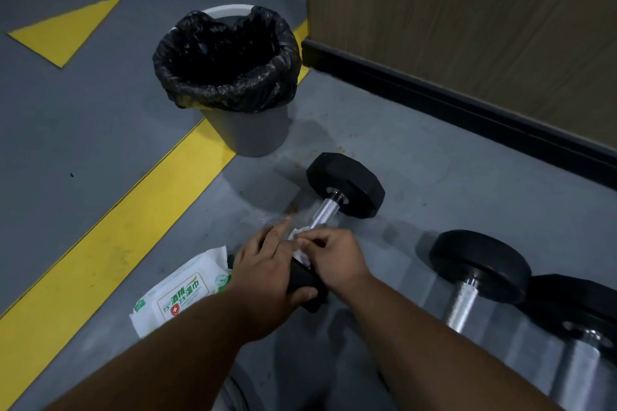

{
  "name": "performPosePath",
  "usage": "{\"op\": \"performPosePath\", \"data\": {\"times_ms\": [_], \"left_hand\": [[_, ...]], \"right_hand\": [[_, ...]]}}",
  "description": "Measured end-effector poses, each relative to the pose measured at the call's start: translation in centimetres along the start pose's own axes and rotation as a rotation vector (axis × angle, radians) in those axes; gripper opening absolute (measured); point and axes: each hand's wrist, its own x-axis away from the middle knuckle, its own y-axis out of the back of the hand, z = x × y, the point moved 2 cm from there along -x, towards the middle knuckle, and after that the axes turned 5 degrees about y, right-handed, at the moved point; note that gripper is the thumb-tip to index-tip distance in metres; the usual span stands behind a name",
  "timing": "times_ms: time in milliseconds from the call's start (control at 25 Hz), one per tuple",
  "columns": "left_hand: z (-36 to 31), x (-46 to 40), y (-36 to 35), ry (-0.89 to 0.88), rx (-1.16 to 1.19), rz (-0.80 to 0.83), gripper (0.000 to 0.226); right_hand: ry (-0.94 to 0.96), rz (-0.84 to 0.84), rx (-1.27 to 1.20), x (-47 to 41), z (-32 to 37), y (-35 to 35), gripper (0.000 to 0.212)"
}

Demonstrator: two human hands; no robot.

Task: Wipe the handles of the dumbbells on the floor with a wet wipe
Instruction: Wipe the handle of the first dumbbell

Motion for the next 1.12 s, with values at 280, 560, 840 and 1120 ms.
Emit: {"op": "performPosePath", "data": {"times_ms": [280, 560, 840, 1120], "left_hand": [[0.2, -0.2, -0.1, -0.009, -0.006, 0.001, 0.078], [2.3, -1.2, 0.2, -0.054, 0.012, -0.012, 0.081], [2.8, -1.4, 0.4, -0.071, 0.018, -0.014, 0.081], [4.3, -2.6, 1.2, -0.067, 0.078, 0.055, 0.085]], "right_hand": [[0.010, -0.270, 0.036, -3.5, 0.9, 3.1, 0.013], [0.066, 0.055, 0.124, -1.9, -0.3, 0.2, 0.011], [0.022, -0.242, -0.011, -4.0, 0.7, 1.6, 0.012], [0.067, -0.055, 0.116, -3.5, 1.3, 0.3, 0.010]]}}
